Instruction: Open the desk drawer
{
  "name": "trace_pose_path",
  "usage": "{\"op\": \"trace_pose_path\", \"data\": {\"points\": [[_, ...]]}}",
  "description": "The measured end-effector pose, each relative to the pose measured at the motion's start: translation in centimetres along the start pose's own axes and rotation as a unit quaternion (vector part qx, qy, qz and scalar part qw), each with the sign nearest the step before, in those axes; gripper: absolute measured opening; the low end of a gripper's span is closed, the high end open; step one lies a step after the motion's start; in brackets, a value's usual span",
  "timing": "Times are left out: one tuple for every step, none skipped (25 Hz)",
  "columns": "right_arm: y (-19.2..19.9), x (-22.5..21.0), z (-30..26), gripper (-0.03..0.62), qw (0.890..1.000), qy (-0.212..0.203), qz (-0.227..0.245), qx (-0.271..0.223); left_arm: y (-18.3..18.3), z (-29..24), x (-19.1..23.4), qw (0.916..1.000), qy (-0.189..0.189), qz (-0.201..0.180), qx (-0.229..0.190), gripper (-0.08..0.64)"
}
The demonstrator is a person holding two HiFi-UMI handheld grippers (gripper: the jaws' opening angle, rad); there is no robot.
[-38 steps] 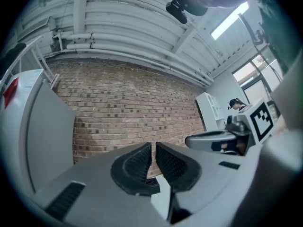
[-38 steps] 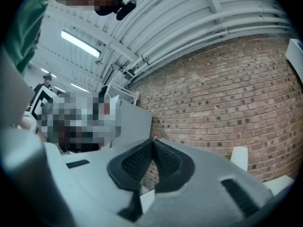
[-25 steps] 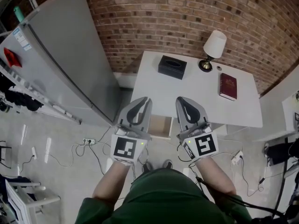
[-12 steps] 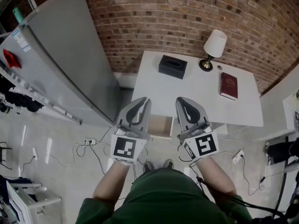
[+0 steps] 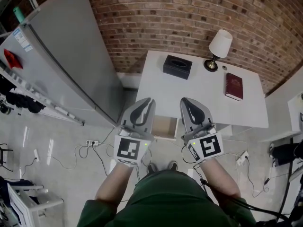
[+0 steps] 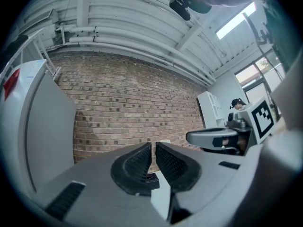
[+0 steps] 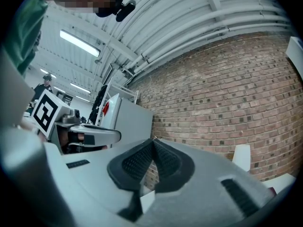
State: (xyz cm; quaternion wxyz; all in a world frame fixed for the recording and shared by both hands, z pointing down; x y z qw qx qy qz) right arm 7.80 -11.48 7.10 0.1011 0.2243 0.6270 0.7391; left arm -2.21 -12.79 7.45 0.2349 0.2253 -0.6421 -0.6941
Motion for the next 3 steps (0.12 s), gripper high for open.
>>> {"op": "trace_pose_path", "data": {"points": [[0.00,0.16,-0.16,0.000,1.000,0.000,0.000,0.000,0.07,0.03,0.27,1.0000,0.000,-0.003,-0.006,0.026],[0.00,0.33,-0.32,0.000,1.000,0.000,0.000,0.000,0.13,0.07,0.55,0.9999,-0.001,-0.006,-0.011,0.026],[0.00,0.49,-0.49,0.000,1.000,0.000,0.001,0.000,0.18,0.11,0.80,0.9998,-0.001,-0.008,-0.015,0.026]]}}
Point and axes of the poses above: the fingertips, and each gripper's own axes: z backward along the fingers, x to its left, y out of its underside, the point moved 1 cm from there along z, backward along the fingers, and after that the axes turned 4 degrees about z, right-handed, at the moved point
